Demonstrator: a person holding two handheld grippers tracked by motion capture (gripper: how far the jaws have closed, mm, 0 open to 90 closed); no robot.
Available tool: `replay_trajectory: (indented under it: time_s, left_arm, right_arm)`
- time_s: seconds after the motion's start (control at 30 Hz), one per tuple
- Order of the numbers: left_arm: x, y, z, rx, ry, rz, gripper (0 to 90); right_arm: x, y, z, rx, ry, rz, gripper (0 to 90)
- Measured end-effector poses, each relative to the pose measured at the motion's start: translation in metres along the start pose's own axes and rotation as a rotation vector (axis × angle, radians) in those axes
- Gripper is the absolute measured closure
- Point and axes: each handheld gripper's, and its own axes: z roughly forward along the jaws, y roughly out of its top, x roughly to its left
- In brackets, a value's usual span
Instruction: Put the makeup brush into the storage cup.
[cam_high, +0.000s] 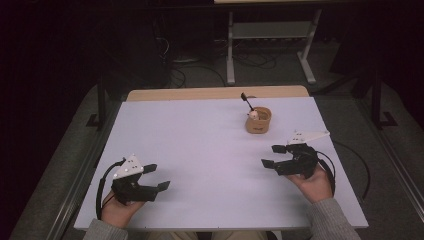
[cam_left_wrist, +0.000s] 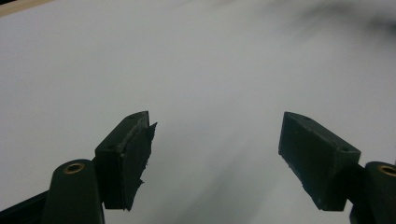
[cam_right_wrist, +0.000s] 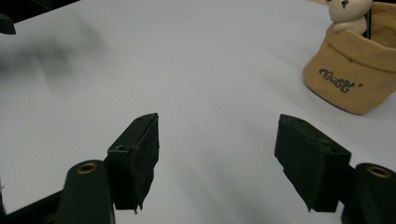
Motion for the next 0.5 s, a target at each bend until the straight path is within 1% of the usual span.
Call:
replay_trajectory:
  time_s: [0.03, 0.1, 0.17, 0.2, 0.5]
  left_arm:
    - [0.000, 0.000, 0.000, -0.001, 0.000, 0.000, 25.0]
    - [0.000, 0.000, 0.000, -0.001, 0.000, 0.000, 25.0]
    - [0.000, 0.000, 0.000, -0.001, 0.000, -0.002, 25.0]
    - [0.000, 0.000, 0.000, -0.001, 0.000, 0.000, 24.9]
    - [0.000, -0.001, -0.001, -0.002, -0.001, 0.000, 24.5]
  right_arm:
    - [0.000, -0.001, 0.000, -0.002, -0.002, -0.006, 29.3]
    - [0.001, -0.003, 0.000, 0.002, 0.001, 0.002, 29.2]
    - [0.001, -0.005, 0.000, 0.002, 0.000, -0.004, 29.0]
    - [0.001, -0.006, -0.001, 0.004, 0.001, 0.004, 28.8]
    - [0.003, -0.014, -0.003, 0.002, -0.001, 0.011, 27.2]
